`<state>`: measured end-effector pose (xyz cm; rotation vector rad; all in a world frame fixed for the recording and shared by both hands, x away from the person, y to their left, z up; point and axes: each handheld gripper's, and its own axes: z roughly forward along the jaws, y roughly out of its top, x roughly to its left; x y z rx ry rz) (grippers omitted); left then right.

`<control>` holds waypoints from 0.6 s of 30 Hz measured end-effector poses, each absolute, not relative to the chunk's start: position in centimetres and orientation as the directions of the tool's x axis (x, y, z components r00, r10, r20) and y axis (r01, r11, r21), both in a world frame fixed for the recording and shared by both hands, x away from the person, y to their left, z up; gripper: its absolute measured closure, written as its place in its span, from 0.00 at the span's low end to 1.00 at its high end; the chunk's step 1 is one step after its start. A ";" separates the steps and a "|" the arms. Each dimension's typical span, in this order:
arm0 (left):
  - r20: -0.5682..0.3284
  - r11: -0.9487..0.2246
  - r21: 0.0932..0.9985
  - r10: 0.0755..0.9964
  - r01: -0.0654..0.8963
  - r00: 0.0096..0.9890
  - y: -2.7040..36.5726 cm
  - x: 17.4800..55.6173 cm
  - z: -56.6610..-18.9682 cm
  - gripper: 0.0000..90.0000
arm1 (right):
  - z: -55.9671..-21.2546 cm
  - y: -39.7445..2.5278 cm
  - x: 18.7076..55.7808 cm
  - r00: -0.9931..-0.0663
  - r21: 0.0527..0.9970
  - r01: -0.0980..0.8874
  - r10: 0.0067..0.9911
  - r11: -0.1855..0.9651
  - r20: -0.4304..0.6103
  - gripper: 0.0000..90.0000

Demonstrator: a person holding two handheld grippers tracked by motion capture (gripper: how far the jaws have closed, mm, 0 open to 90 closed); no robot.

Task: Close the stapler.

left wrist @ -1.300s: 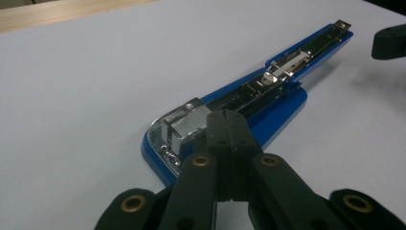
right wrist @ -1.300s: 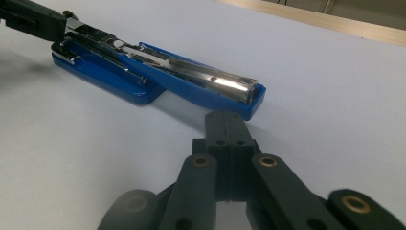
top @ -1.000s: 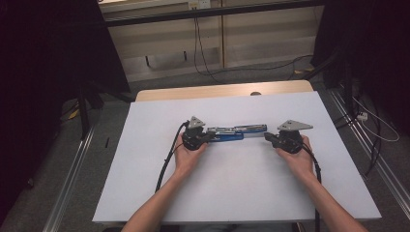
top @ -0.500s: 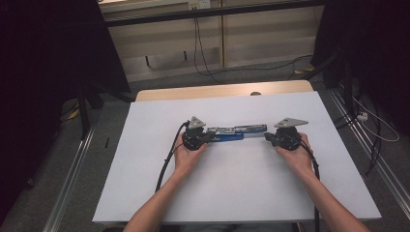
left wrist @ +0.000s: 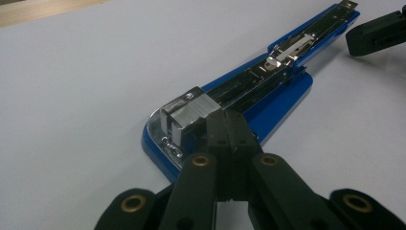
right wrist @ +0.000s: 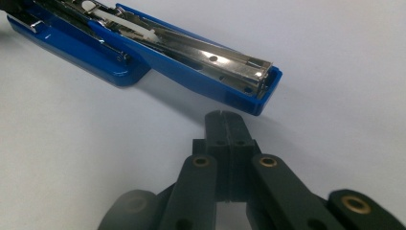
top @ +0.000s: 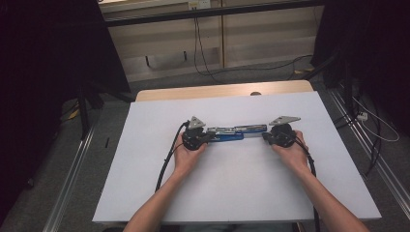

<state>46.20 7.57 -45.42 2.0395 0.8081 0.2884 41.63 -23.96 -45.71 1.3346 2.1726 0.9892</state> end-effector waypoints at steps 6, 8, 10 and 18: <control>-0.102 -0.384 0.814 0.646 0.437 0.757 7.6 46.2 -45.4 1.00 | -45.9 -23.7 41.6 -0.459 0.739 0.605 0.888 0.296 0.020 1.00; -0.099 -0.384 0.813 0.648 0.437 0.755 7.6 46.2 -45.4 1.00 | -45.9 -23.6 41.6 -0.456 0.737 0.606 0.890 0.299 0.013 1.00; -0.101 -0.383 0.813 0.648 0.438 0.755 7.6 46.2 -45.4 1.00 | -45.9 -23.6 41.6 -0.453 0.740 0.604 0.892 0.297 0.012 1.00; -0.098 -0.386 0.813 0.646 0.435 0.757 7.6 46.2 -45.4 1.00 | -46.0 -23.4 41.9 -0.449 0.740 0.603 0.894 0.299 0.004 1.00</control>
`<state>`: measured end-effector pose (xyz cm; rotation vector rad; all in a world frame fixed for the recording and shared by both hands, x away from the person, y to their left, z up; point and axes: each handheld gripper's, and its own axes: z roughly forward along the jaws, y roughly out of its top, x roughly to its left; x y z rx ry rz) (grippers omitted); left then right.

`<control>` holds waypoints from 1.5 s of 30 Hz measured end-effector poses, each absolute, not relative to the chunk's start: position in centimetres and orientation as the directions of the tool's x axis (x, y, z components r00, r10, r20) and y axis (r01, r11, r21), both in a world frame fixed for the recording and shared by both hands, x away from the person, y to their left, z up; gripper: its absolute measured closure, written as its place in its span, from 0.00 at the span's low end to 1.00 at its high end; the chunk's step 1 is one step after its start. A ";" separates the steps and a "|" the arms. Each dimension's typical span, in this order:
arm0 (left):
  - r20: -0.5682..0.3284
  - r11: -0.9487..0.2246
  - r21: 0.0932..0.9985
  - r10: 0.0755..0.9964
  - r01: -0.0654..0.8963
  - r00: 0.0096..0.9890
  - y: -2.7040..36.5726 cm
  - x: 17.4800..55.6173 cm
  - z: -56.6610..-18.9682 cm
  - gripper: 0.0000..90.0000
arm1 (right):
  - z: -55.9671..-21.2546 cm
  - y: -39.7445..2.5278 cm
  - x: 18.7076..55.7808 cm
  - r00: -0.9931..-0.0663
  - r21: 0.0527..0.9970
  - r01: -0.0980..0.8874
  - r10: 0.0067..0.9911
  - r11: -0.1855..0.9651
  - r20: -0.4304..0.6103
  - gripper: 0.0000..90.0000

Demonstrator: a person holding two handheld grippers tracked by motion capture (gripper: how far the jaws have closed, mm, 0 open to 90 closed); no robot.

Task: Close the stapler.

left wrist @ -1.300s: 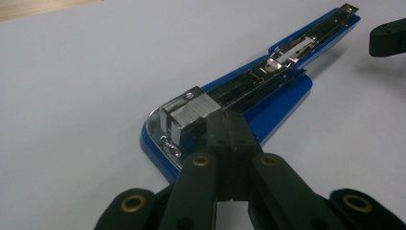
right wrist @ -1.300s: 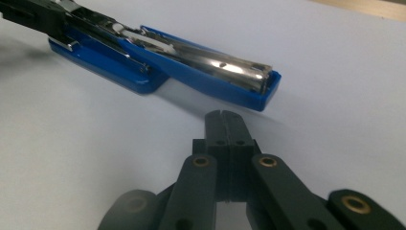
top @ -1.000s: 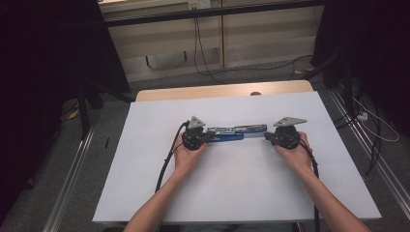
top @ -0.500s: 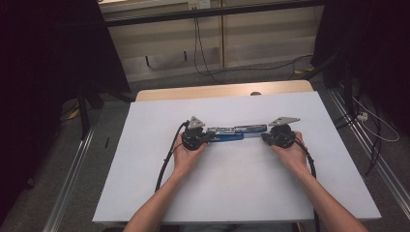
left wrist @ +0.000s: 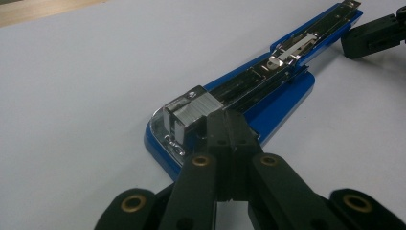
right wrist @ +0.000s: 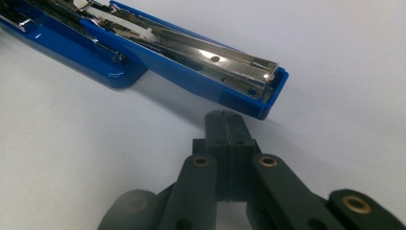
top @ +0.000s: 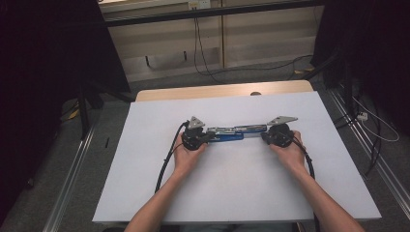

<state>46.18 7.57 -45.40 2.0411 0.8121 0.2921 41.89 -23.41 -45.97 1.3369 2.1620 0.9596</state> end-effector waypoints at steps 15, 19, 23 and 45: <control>-0.102 -0.381 0.817 0.644 0.433 0.758 7.6 46.2 -45.5 1.00 | -45.9 -23.1 42.0 -0.454 0.734 0.598 0.891 0.323 -0.023 1.00; -0.103 -0.380 0.818 0.641 0.431 0.761 7.5 46.2 -45.5 1.00 | -45.9 -23.1 42.1 -0.454 0.737 0.595 0.891 0.322 -0.023 1.00; -0.105 -0.376 0.821 0.640 0.429 0.761 7.2 46.1 -45.6 1.00 | -45.9 -23.1 42.1 -0.457 0.737 0.590 0.889 0.330 -0.032 1.00; -0.096 -0.382 0.824 0.635 0.419 0.767 7.1 46.1 -45.6 1.00 | -45.8 -22.8 42.1 -0.462 0.772 0.552 0.886 0.316 -0.032 1.00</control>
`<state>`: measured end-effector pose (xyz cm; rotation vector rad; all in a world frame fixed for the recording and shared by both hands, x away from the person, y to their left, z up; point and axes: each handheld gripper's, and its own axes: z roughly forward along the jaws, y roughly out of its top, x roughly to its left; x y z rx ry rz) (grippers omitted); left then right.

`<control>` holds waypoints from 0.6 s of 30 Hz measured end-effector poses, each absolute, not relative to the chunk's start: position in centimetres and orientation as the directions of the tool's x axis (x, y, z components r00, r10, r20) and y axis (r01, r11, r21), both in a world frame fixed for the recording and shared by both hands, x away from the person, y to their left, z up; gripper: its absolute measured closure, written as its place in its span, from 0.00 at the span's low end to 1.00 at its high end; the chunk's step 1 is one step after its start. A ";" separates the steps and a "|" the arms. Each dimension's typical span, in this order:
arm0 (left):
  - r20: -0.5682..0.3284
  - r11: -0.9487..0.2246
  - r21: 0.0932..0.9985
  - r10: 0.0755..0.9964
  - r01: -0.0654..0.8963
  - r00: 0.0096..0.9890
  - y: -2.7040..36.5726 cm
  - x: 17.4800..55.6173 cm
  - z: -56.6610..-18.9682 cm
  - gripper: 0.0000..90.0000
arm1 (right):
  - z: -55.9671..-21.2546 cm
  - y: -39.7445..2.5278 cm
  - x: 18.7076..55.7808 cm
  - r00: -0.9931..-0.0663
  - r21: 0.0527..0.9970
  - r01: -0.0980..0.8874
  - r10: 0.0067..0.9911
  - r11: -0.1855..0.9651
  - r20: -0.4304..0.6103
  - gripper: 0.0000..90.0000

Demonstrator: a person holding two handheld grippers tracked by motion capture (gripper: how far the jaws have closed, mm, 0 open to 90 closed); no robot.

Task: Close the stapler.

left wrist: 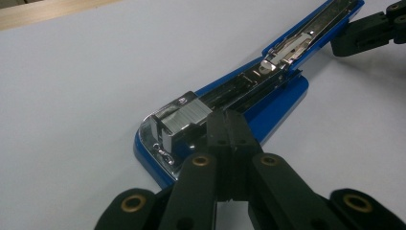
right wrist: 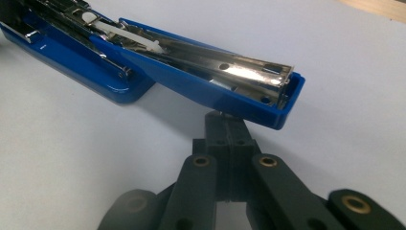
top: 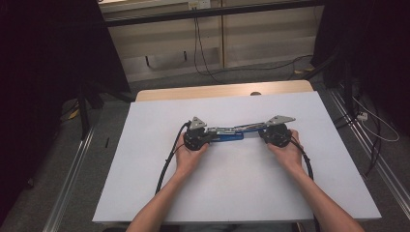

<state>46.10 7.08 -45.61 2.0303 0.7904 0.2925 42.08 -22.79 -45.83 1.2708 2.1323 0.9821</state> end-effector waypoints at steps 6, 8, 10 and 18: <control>-0.102 -0.376 0.824 0.638 0.425 0.763 7.1 46.1 -45.6 1.00 | -45.8 -22.8 42.0 -0.467 0.783 0.538 0.884 0.312 -0.030 1.00; -0.113 -0.372 0.822 0.635 0.431 0.764 7.1 46.1 -45.6 1.00 | -45.7 -22.7 42.0 -0.474 0.792 0.525 0.880 0.310 -0.030 1.00; -0.100 -0.383 0.821 0.633 0.423 0.768 7.2 46.0 -45.6 1.00 | -45.6 -22.6 41.9 -0.477 0.800 0.516 0.878 0.306 -0.029 1.00; -0.087 -0.386 0.823 0.639 0.417 0.764 7.1 45.8 -45.6 1.00 | -45.5 -22.3 41.9 -0.486 0.809 0.503 0.874 0.303 -0.026 1.00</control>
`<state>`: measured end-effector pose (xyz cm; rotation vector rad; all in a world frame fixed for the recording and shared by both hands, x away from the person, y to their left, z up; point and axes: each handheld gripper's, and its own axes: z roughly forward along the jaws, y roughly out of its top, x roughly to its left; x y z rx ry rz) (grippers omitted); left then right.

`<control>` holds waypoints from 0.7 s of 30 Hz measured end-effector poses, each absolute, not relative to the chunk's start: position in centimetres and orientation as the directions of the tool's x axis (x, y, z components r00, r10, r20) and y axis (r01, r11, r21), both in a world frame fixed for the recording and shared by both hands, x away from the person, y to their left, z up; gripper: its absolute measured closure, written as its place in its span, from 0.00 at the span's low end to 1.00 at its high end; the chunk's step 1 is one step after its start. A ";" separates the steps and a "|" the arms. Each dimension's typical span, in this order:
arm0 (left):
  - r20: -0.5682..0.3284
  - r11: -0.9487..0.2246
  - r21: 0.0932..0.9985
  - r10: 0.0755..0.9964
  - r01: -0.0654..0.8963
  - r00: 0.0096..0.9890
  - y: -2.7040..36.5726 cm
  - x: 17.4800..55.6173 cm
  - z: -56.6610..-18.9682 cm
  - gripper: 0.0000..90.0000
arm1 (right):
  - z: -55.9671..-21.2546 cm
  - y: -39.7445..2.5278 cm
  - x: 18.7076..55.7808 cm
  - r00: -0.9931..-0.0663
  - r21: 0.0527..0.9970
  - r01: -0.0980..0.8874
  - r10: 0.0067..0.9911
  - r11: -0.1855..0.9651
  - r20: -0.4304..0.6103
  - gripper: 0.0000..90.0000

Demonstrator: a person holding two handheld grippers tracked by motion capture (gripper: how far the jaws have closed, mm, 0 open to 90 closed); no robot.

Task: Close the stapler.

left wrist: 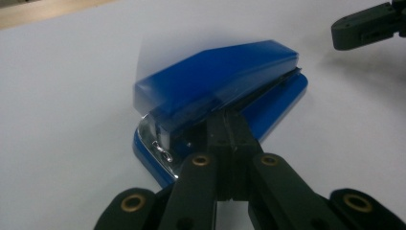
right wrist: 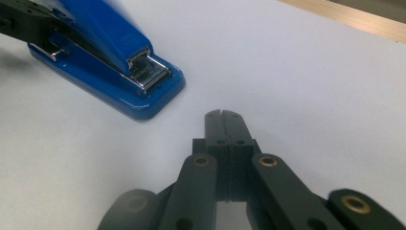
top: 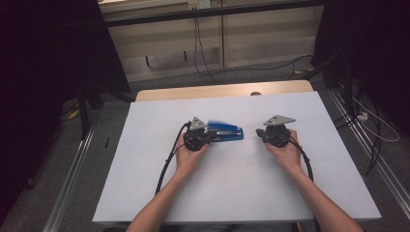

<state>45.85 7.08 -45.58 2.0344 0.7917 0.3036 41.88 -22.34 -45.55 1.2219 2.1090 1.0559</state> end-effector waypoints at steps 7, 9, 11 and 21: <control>-0.087 -0.385 0.824 0.638 0.415 0.765 7.1 45.9 -45.6 1.00 | -45.2 -22.6 41.7 -0.482 0.825 0.492 0.876 0.278 -0.007 1.00; -0.092 -0.380 0.826 0.638 0.417 0.765 7.1 45.9 -45.6 1.00 | -45.2 -22.7 41.6 -0.478 0.830 0.488 0.878 0.270 -0.005 1.00; -0.096 -0.378 0.826 0.638 0.419 0.764 7.1 45.9 -45.6 0.99 | -45.1 -22.8 41.6 -0.480 0.834 0.486 0.877 0.261 0.005 1.00; -0.088 -0.405 0.817 0.618 0.412 0.782 7.0 45.5 -45.2 0.91 | -45.0 -22.6 41.2 -0.504 0.850 0.465 0.863 0.248 0.025 0.98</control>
